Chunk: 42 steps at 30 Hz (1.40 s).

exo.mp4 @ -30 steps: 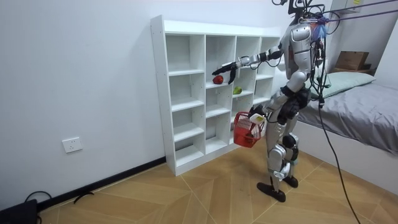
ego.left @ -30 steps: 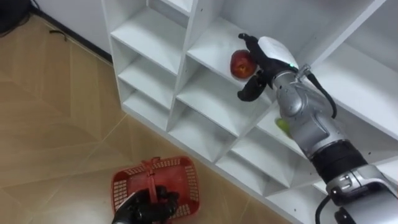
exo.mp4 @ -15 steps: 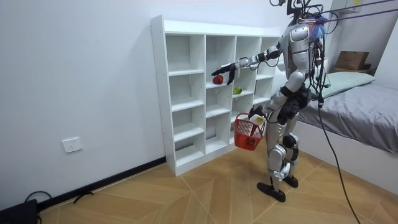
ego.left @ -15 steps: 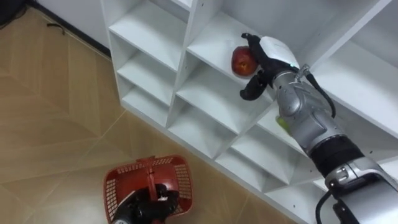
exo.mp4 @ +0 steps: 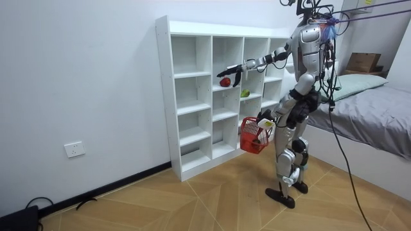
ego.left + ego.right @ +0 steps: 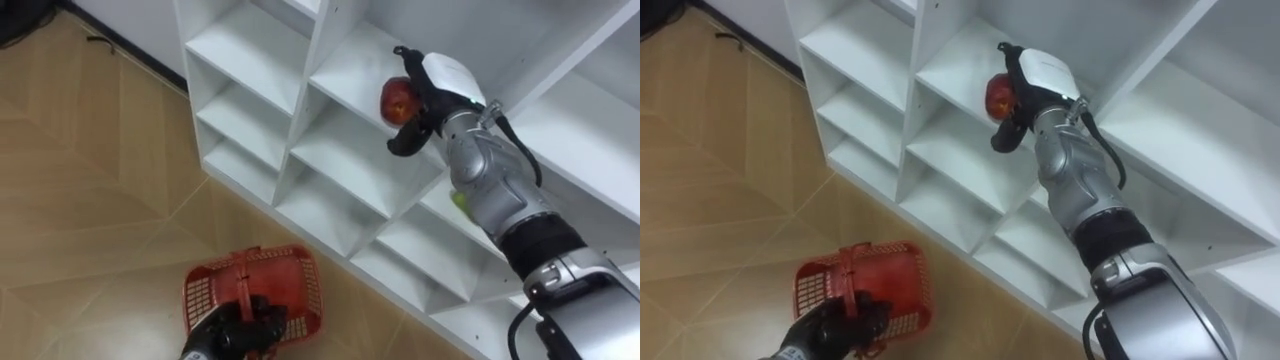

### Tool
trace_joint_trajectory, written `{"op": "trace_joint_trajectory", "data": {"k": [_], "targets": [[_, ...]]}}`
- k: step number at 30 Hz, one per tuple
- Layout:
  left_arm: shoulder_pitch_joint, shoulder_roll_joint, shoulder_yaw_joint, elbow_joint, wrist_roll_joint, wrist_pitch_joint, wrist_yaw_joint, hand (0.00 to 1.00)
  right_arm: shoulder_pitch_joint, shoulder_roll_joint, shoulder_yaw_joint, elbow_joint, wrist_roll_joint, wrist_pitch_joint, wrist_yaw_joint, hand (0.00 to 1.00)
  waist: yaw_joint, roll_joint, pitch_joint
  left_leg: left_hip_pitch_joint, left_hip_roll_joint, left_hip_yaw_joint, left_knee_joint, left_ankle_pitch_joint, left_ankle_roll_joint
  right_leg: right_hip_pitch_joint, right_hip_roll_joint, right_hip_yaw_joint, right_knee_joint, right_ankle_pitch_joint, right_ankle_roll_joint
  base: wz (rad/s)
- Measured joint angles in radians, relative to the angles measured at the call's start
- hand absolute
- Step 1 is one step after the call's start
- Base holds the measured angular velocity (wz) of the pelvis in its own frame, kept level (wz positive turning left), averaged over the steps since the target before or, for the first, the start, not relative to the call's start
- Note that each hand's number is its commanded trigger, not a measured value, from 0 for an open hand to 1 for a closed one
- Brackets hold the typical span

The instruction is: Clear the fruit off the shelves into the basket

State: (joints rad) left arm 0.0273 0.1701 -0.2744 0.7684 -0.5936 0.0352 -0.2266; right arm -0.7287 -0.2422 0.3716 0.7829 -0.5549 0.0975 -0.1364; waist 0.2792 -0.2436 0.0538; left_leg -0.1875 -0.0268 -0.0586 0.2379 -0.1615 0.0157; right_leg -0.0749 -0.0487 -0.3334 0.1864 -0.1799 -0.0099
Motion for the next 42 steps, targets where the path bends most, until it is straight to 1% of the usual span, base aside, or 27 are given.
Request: {"op": "trace_joint_trajectory", "data": {"k": [5,6,7,8,10,11,12,17,42], "targets": [[0.000,0.000,0.000,0.000,-0.003,0.000,0.000,1.00,0.000,0.000,0.000,-0.005,0.000,0.000,-0.009,0.00,0.000,0.000,-0.0010,-0.001,0.000,-0.001,0.000,0.000,0.000,0.000,0.001,-0.001,0.000,0.000,0.000,0.00],[0.000,0.000,0.000,0.000,-0.003,0.000,0.000,1.00,0.000,0.000,0.000,-0.005,0.000,0.000,-0.011,0.01,0.000,0.000,-0.0011,-0.001,0.000,-0.001,0.000,0.000,0.000,0.000,0.001,-0.001,0.000,0.000,0.000,0.00],[0.000,0.000,0.000,0.000,-0.004,0.000,0.000,1.00,0.000,0.000,0.000,-0.005,0.003,0.000,-0.015,0.05,0.002,0.000,-0.0011,-0.001,0.000,-0.001,0.000,0.000,0.000,0.000,0.000,-0.001,0.000,0.000,0.000,0.00],[0.000,0.000,0.000,0.000,-0.004,0.000,0.000,1.00,0.000,0.000,0.000,-0.006,0.004,0.000,-0.015,0.34,0.003,0.000,-0.0013,-0.001,0.000,-0.001,0.000,0.000,0.000,0.000,0.000,0.000,0.000,0.000,0.000,0.00],[0.000,0.000,0.000,0.000,-0.004,0.000,0.000,1.00,0.000,0.000,0.001,-0.009,0.003,-0.001,-0.015,0.81,0.004,0.000,-0.0016,-0.001,0.000,-0.001,0.001,0.000,0.000,-0.001,0.000,0.000,0.000,0.000,0.000,0.00],[0.000,0.000,0.000,0.001,-0.004,0.000,0.000,1.00,0.000,0.000,0.000,-0.011,0.003,-0.003,-0.014,0.97,0.004,0.001,-0.0018,-0.001,0.000,-0.001,0.001,0.000,0.000,-0.002,0.001,0.001,0.000,0.000,0.000,0.00],[0.000,0.000,0.000,0.002,-0.003,0.000,0.000,1.00,0.000,0.000,0.001,-0.011,0.003,-0.005,-0.014,1.00,0.004,0.001,-0.0018,-0.001,0.001,0.000,0.001,0.000,0.000,-0.002,0.001,0.001,0.000,0.000,0.000,0.00],[0.000,0.001,-0.001,0.007,-0.003,0.000,0.000,1.00,0.000,0.000,0.002,-0.019,0.002,-0.010,-0.013,1.00,0.005,0.002,-0.0035,0.000,0.001,0.001,0.001,0.000,0.000,-0.002,0.001,0.003,0.001,0.000,0.000,0.00],[0.000,0.003,-0.003,0.007,-0.003,0.000,0.000,1.00,0.000,0.000,0.009,-0.032,0.002,-0.013,-0.013,1.00,0.006,0.003,-0.0038,-0.001,0.001,0.001,0.000,0.000,0.000,-0.004,0.001,0.003,0.001,0.000,-0.001,0.00]]}}
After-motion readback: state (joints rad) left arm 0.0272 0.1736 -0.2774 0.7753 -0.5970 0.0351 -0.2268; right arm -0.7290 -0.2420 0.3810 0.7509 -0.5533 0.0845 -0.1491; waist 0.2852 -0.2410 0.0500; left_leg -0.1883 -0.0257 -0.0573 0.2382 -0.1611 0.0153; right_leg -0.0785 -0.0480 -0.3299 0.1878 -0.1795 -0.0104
